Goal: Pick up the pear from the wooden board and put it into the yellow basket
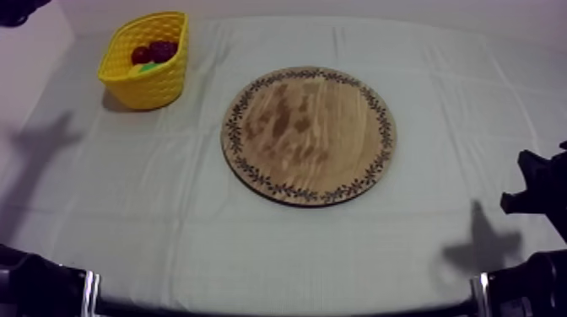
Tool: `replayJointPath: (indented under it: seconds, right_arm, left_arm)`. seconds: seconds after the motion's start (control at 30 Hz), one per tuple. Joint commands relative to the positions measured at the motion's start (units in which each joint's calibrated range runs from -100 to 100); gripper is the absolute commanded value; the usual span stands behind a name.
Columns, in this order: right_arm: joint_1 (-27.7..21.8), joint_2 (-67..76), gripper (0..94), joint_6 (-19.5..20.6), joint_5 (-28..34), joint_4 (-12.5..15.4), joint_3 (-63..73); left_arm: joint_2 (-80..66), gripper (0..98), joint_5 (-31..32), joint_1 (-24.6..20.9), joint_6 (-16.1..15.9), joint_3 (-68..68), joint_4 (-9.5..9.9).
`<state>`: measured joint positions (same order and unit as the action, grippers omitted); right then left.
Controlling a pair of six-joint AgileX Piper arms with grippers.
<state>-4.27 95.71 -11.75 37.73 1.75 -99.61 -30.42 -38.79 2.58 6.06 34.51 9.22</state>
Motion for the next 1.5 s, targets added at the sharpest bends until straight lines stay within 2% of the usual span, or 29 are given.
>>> replayJointPath:
  seconds: [0.0,0.37,0.7,1.0,1.27,1.47]
  right_arm:
    - [-0.01,0.05,0.5,0.01,0.01,-0.02,-0.05]
    - [-0.08,0.05,0.5,0.00,0.01,-0.02,-0.05]
    - [-0.09,0.05,0.5,0.01,0.01,-0.02,-0.05]
    - [-0.09,0.05,0.5,0.01,0.01,-0.02,-0.05]
    - [-0.09,0.05,0.5,0.01,0.01,-0.02,-0.05]
    - [-0.09,0.05,0.5,0.01,0.01,-0.02,-0.05]
  left_arm:
    - [-12.22,0.0,1.77,0.13,-0.26,11.39,0.13]
    - [-36.92,0.0,9.11,-0.45,-1.89,37.83,0.27]
    - [-54.83,0.0,8.79,-1.18,-2.35,52.02,-0.05]
    - [-63.49,0.0,9.39,-1.06,-2.91,61.36,-0.14]
    - [-68.41,0.0,9.46,-1.50,-7.34,65.00,-4.72]
    - [-69.21,0.0,9.31,-1.85,-7.48,65.33,-5.52]
